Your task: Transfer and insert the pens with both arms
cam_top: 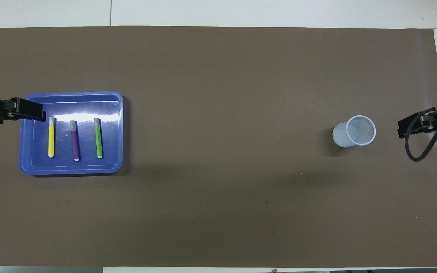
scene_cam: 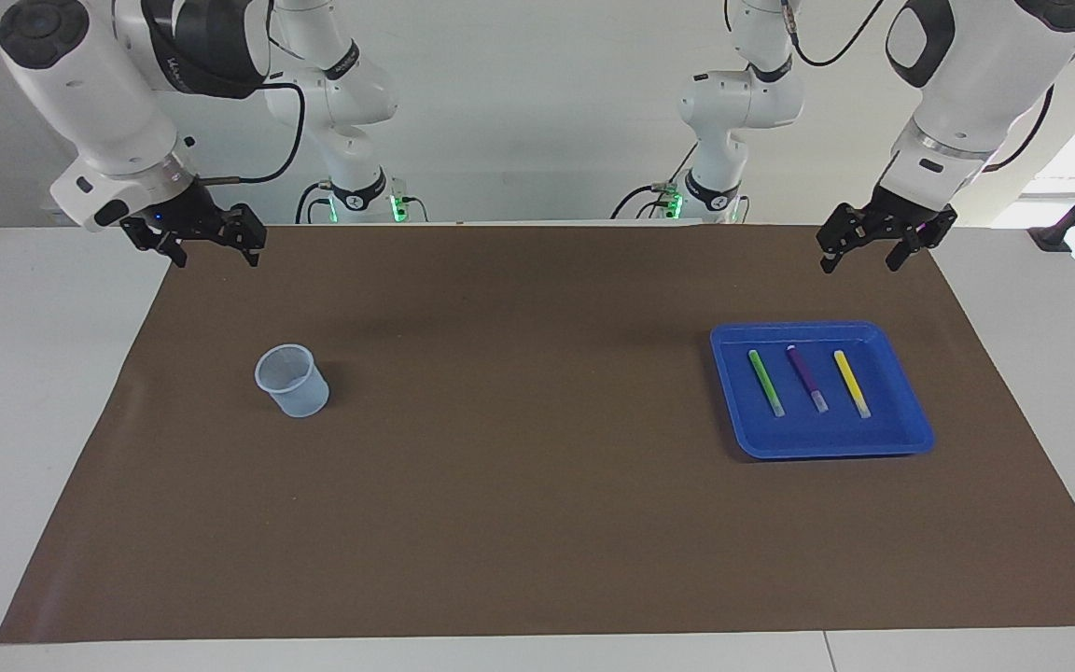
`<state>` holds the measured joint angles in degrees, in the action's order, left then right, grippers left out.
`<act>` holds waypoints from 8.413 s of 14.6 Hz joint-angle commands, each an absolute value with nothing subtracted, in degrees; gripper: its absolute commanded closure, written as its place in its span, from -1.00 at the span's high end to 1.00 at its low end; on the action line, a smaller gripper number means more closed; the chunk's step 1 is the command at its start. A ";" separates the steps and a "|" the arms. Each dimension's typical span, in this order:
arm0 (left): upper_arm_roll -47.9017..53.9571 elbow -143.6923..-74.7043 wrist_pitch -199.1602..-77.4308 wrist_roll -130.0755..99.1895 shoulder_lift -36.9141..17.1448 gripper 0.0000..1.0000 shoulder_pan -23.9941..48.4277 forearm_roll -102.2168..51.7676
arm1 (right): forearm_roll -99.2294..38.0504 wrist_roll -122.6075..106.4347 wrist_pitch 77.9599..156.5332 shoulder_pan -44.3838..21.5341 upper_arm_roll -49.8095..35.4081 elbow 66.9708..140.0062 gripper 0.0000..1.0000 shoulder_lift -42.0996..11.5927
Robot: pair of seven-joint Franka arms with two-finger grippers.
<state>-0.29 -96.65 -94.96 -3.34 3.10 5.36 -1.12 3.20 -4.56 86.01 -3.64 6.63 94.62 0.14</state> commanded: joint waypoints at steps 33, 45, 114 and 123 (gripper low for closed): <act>-0.79 -112.06 -115.03 5.80 -5.69 1.00 -4.12 -0.44 | -31.07 -3.70 97.62 -7.82 4.75 112.49 1.00 6.86; -0.62 -115.49 -125.60 9.49 -15.28 0.89 -8.44 -0.61 | -54.65 8.16 118.90 -21.08 4.57 123.84 1.00 5.54; -0.18 -119.97 -117.60 -83.23 1.32 -1.00 24.17 -52.73 | -62.93 14.41 143.53 -38.41 4.48 121.29 -0.89 1.23; -0.35 -119.88 -117.95 -83.41 2.02 1.00 24.52 -52.65 | -62.15 14.59 142.65 -38.32 4.48 121.29 -1.00 1.32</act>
<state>0.07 -117.95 -116.86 -82.77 -0.20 23.65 -51.65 -61.89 14.55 142.81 -38.40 4.60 121.86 1.58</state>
